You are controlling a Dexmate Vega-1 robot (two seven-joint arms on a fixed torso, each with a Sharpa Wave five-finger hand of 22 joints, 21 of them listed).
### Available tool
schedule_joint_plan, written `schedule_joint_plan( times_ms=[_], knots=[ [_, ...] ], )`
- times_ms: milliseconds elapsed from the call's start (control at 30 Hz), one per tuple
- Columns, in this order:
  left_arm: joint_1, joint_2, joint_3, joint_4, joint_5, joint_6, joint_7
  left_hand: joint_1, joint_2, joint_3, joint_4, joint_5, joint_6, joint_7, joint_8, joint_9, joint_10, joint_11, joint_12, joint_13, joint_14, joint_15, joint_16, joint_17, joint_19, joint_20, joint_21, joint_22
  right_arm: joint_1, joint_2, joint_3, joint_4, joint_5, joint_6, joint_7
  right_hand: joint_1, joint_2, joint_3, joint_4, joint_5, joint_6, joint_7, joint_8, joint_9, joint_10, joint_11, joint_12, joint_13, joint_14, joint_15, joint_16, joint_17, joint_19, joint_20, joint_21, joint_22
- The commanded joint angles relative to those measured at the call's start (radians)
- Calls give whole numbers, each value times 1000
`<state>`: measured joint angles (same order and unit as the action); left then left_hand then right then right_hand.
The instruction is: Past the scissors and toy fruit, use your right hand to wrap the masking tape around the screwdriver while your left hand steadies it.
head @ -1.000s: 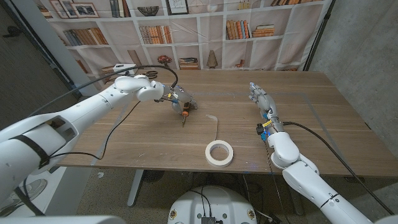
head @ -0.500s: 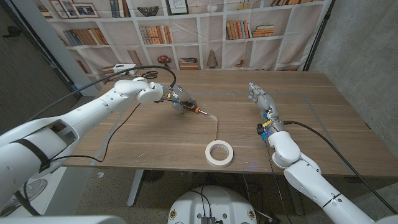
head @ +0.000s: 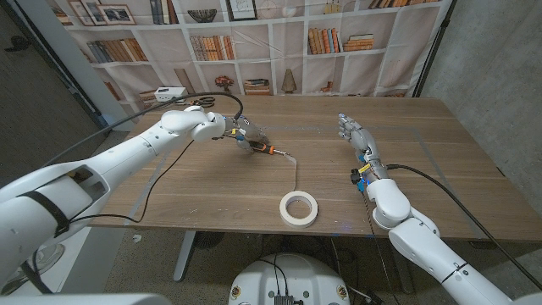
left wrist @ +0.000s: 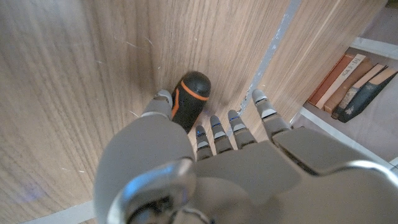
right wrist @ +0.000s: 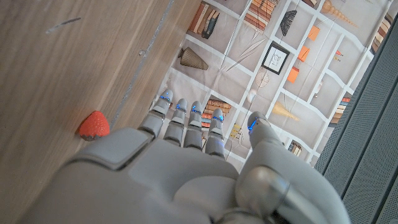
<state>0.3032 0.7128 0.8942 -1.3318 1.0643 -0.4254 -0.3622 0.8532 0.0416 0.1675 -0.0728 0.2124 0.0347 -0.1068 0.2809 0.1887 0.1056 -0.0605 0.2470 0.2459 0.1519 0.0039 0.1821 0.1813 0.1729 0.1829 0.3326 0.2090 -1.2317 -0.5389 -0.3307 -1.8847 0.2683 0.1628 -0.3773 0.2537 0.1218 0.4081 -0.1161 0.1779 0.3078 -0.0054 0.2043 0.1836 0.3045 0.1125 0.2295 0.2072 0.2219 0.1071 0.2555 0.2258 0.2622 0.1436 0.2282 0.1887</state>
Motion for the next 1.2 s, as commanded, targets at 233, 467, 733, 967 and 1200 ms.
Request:
schedule_joint_plan(
  times_ms=[233, 467, 733, 967, 1200],
  knots=[
    [28, -28, -46, -15, -237, 38, -95, -18, -18, -1, -15, 11, 87, -14, 5, 6, 50, -1, 32, 5, 107, -56, 31, 3, 91, -22, 29, -1, -43, -34, 35, -36, 7, -6, 5, -4, 2, -3, 1, 1, 16, 5, 4, 4, 29, 7, 10, 2, 26, -1, 11, 2, 16, 7, 6, 1],
    [49, -29, -34, -12, -220, 36, -48, 69, 22, 40, -67, 4, 184, 3, 11, 10, 121, 9, 77, 17, 203, -88, 40, 11, 268, -76, 91, -9, -63, -40, 46, -42, 21, -5, 14, -8, 4, -5, 3, 1, 29, 12, 6, 4, 63, 18, 20, 3, 45, 3, 18, 5, 22, 10, 8, 1],
    [110, -52, -48, 112, -274, -24, 188, 218, 131, 164, -90, -17, 420, 90, 61, 20, 321, -5, 165, 41, 402, -139, 95, 32, 438, -144, 137, -24, -84, -61, 61, -71, 20, -28, 17, -13, 4, -8, 6, 0, 39, 15, 7, 4, 81, 25, 24, 4, 58, -1, 24, 7, 30, 10, 10, 1],
    [182, -47, -45, 143, -198, -7, 484, 408, 126, 222, -101, -33, 759, 89, 202, 56, 587, -14, 305, 128, 758, -220, 311, 211, 621, -290, 296, 19, -92, -69, 69, -91, 12, -54, 13, -15, 5, -10, 7, 0, 44, 16, 8, 4, 87, 26, 25, 4, 61, -1, 25, 8, 31, 10, 10, 1],
    [194, -49, -23, 167, -195, 1, 521, 457, 157, 172, -33, 2, 746, 170, 199, 147, 617, 16, 455, 385, 906, -219, 632, 614, 670, -327, 643, 234, -98, -78, 75, -107, -1, -73, 11, -16, 6, -10, 8, 0, 50, 18, 9, 4, 89, 26, 24, 4, 61, -2, 25, 9, 32, 11, 10, 1]
  ],
)
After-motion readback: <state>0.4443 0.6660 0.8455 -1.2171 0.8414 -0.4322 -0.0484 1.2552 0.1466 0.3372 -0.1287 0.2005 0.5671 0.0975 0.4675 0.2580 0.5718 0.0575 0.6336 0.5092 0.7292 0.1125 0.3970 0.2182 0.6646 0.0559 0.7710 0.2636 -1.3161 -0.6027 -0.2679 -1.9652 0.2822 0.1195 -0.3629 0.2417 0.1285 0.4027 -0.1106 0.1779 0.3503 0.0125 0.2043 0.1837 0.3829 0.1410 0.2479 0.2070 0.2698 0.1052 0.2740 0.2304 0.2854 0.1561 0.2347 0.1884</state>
